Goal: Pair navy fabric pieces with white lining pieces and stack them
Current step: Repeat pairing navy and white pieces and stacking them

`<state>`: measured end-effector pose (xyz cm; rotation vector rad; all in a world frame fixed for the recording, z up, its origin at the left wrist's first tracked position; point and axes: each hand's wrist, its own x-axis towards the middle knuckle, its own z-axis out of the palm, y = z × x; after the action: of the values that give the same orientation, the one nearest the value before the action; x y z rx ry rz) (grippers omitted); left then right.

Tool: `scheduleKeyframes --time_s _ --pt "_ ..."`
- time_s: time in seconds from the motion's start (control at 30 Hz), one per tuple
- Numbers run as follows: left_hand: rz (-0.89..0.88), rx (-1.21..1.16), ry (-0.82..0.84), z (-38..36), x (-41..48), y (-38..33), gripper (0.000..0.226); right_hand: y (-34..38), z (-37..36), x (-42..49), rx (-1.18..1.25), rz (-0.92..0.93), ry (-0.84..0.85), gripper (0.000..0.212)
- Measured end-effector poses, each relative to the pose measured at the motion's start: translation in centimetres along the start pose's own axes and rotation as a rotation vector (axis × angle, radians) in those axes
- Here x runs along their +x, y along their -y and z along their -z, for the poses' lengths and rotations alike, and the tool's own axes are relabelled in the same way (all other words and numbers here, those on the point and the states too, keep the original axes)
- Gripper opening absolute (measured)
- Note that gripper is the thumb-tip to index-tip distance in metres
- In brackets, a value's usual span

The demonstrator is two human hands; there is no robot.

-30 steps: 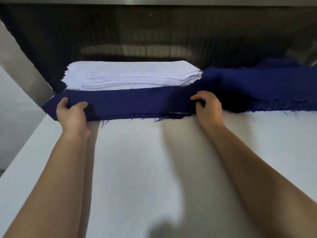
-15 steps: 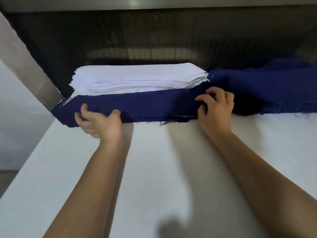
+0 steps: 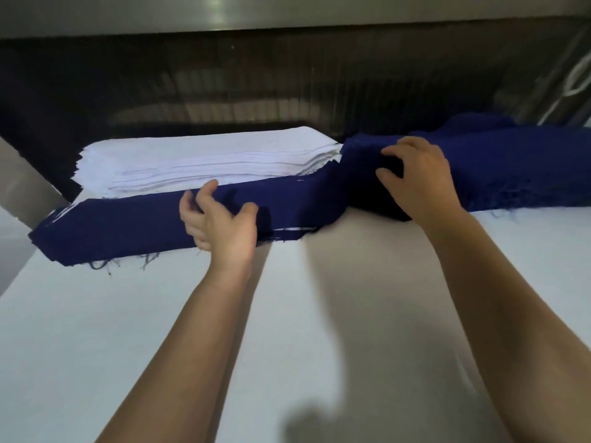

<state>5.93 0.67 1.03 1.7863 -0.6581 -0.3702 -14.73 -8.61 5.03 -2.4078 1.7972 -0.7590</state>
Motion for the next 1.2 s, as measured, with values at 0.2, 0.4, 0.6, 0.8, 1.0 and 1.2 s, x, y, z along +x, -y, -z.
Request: scheduleKeyframes --time_s 0.2,0.4,0.6,0.8,1.0,1.2 --pt "-0.129 0.101 0.259 -2.6 0.0 -1.2 0.044 -0.5 1.2 0.9 0.083 -0.001 0.051 0.029" --pt "-0.279 0.140 0.523 -6.2 -0.3 -3.8 0.022 -1.8 2.2 0.9 0.102 0.025 0.130 0.040" --pt "-0.337 -0.046 0.634 -7.7 -1.7 -4.7 0.023 -1.8 2.0 1.0 0.161 -0.048 0.013 0.024" --pt "-0.477 -0.053 0.722 -7.9 -2.5 -5.1 0.051 0.0 1.7 0.9 0.134 0.018 -0.035 0.021" --pt "-0.521 -0.110 0.658 -8.3 -1.8 -4.9 0.046 2.2 1.0 0.5 0.118 0.128 0.007 0.023" --pt "-0.422 -0.062 0.586 -6.9 -0.4 -3.3 0.043 1.5 0.7 1.0 0.098 0.132 0.140 0.029"
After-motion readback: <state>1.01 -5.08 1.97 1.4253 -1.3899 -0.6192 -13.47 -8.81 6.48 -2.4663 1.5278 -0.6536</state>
